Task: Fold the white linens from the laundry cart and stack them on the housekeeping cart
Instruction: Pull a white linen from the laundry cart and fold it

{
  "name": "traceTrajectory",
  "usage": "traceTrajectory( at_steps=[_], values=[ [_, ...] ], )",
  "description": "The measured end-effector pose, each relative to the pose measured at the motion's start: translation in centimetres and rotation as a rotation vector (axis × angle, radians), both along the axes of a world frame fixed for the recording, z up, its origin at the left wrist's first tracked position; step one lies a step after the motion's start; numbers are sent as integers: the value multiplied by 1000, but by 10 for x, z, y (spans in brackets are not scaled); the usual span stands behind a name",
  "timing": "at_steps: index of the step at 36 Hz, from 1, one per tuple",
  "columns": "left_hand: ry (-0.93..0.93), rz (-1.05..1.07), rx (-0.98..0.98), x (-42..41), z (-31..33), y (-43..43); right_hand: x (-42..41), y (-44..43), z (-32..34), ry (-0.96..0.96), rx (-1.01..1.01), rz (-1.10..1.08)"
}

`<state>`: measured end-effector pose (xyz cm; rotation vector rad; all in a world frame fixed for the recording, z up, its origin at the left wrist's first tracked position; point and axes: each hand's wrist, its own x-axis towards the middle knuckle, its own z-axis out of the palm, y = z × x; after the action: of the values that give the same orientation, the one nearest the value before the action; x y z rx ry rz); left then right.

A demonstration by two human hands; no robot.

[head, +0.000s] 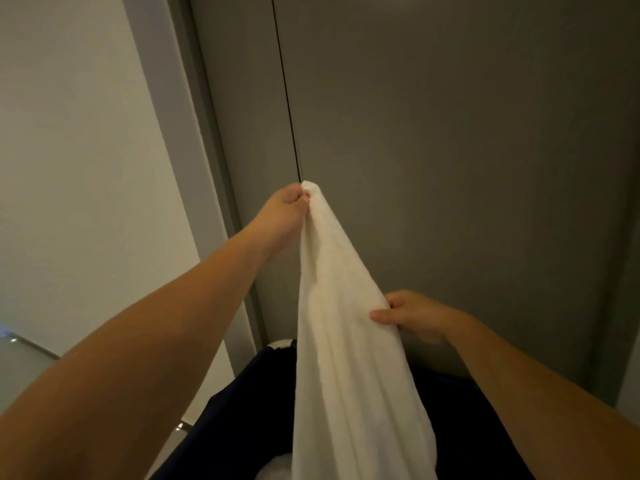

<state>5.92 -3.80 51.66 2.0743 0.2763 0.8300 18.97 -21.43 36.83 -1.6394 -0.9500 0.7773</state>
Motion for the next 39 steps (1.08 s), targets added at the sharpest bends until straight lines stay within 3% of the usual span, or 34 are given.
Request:
traceTrajectory(
  at_steps=[4, 12, 21, 33, 39],
  values=[
    [-31, 103, 33, -5, 11, 8, -2, -1, -11, -2, -20, 30],
    [-93, 147, 26, -12, 30, 10, -26, 8, -44, -182, -157, 33],
    [-89, 152, 26, -11, 21, 14, -60, 33, -81, -145, -166, 84],
    [-134, 193, 24, -10, -1, 32, -67, 57, -116, -254, -65, -185],
    [-76, 221, 98, -17, -10, 51, -15, 8, -84, -451, -125, -700]
  ],
)
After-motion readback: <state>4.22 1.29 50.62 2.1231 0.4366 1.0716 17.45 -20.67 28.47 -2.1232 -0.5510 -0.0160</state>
